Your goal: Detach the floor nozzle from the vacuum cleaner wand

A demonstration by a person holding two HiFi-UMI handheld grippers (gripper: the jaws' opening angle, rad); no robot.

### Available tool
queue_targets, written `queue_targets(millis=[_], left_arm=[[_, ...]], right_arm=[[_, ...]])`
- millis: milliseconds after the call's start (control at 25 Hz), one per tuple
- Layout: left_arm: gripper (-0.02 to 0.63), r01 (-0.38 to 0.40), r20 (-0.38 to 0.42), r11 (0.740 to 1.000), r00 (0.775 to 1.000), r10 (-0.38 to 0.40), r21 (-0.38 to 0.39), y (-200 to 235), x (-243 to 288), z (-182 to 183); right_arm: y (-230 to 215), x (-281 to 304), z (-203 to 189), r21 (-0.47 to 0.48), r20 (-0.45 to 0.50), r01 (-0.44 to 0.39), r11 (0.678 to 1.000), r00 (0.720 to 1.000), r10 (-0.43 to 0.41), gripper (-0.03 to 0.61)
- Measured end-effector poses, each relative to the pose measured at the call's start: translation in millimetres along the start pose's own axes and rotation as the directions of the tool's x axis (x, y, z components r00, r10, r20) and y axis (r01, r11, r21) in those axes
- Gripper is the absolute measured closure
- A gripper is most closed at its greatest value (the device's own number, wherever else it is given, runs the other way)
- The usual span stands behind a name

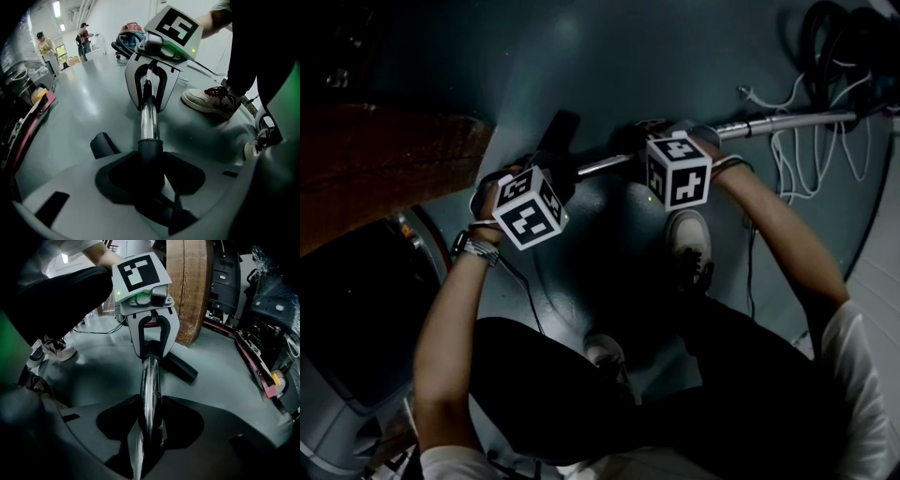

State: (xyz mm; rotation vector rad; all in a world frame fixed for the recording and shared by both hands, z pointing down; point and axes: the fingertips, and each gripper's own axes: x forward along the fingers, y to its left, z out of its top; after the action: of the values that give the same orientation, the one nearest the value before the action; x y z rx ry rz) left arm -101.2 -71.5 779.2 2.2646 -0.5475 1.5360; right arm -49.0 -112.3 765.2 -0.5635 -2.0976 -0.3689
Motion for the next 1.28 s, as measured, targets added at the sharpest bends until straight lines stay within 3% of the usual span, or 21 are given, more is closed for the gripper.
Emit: queue_targets(millis=[80, 200, 280, 400, 600, 720, 1080, 1280], left_arm=[[0.436, 0.039, 0.024, 0.996, 0.999, -0.037, -0.076, 0.7, -1.7, 2.1], [0.437, 0.119, 0.083, 0.969, 0.991, -0.104, -0.216, 0.5, -5.7, 5.4], [0.437, 0.132, 0.09, 0.961, 0.989, -0.113, -0.241, 0.2, -5.5, 6.1], [0.437, 0.112, 0.058, 0.975, 0.993, -0.103, -0.191, -1.4, -4.8, 6.6], [0.439, 0.042, -0.073, 0.999, 0.996, -0.043, -0.014, -6.7, 2.2, -17.9], [0.439, 0.034, -0.068, 0.999, 0.997, -0.036, -0.037, -5.2, 1.9, -23.8], [0.436, 0.015, -0.132, 0.999, 0.991, -0.01, 0.04, -12.1, 16.1, -27.0], [0.434, 0.009, -0.138, 1.0, 0.99, -0.006, 0.022, -8.4, 20.0, -28.0]], right_arm=[[0.4, -0.2, -2.0, -0.009, -0.009, 0.001, 1.0, 1.0, -0.001, 0.413], [1.1, 1.0, -3.9, -0.013, -0.014, 0.01, 1.0, 1.0, -0.01, 0.413], [1.4, 1.3, -4.6, -0.014, -0.015, 0.012, 1.0, 1.0, -0.013, 0.413], [1.2, 1.5, -5.6, -0.019, -0.019, 0.01, 1.0, 1.0, -0.01, 0.413], [4.7, 7.0, -31.5, 0.002, -0.083, -0.006, 1.0, 0.997, 0.006, 0.413], [8.0, 8.5, -45.7, 0.028, -0.098, -0.016, 0.999, 0.995, 0.019, 0.413], [6.9, 13.2, -42.7, 0.037, -0.092, -0.012, 0.999, 0.996, 0.016, 0.413], [11.0, 17.2, -47.8, 0.033, -0.11, -0.021, 0.999, 0.994, 0.024, 0.413]])
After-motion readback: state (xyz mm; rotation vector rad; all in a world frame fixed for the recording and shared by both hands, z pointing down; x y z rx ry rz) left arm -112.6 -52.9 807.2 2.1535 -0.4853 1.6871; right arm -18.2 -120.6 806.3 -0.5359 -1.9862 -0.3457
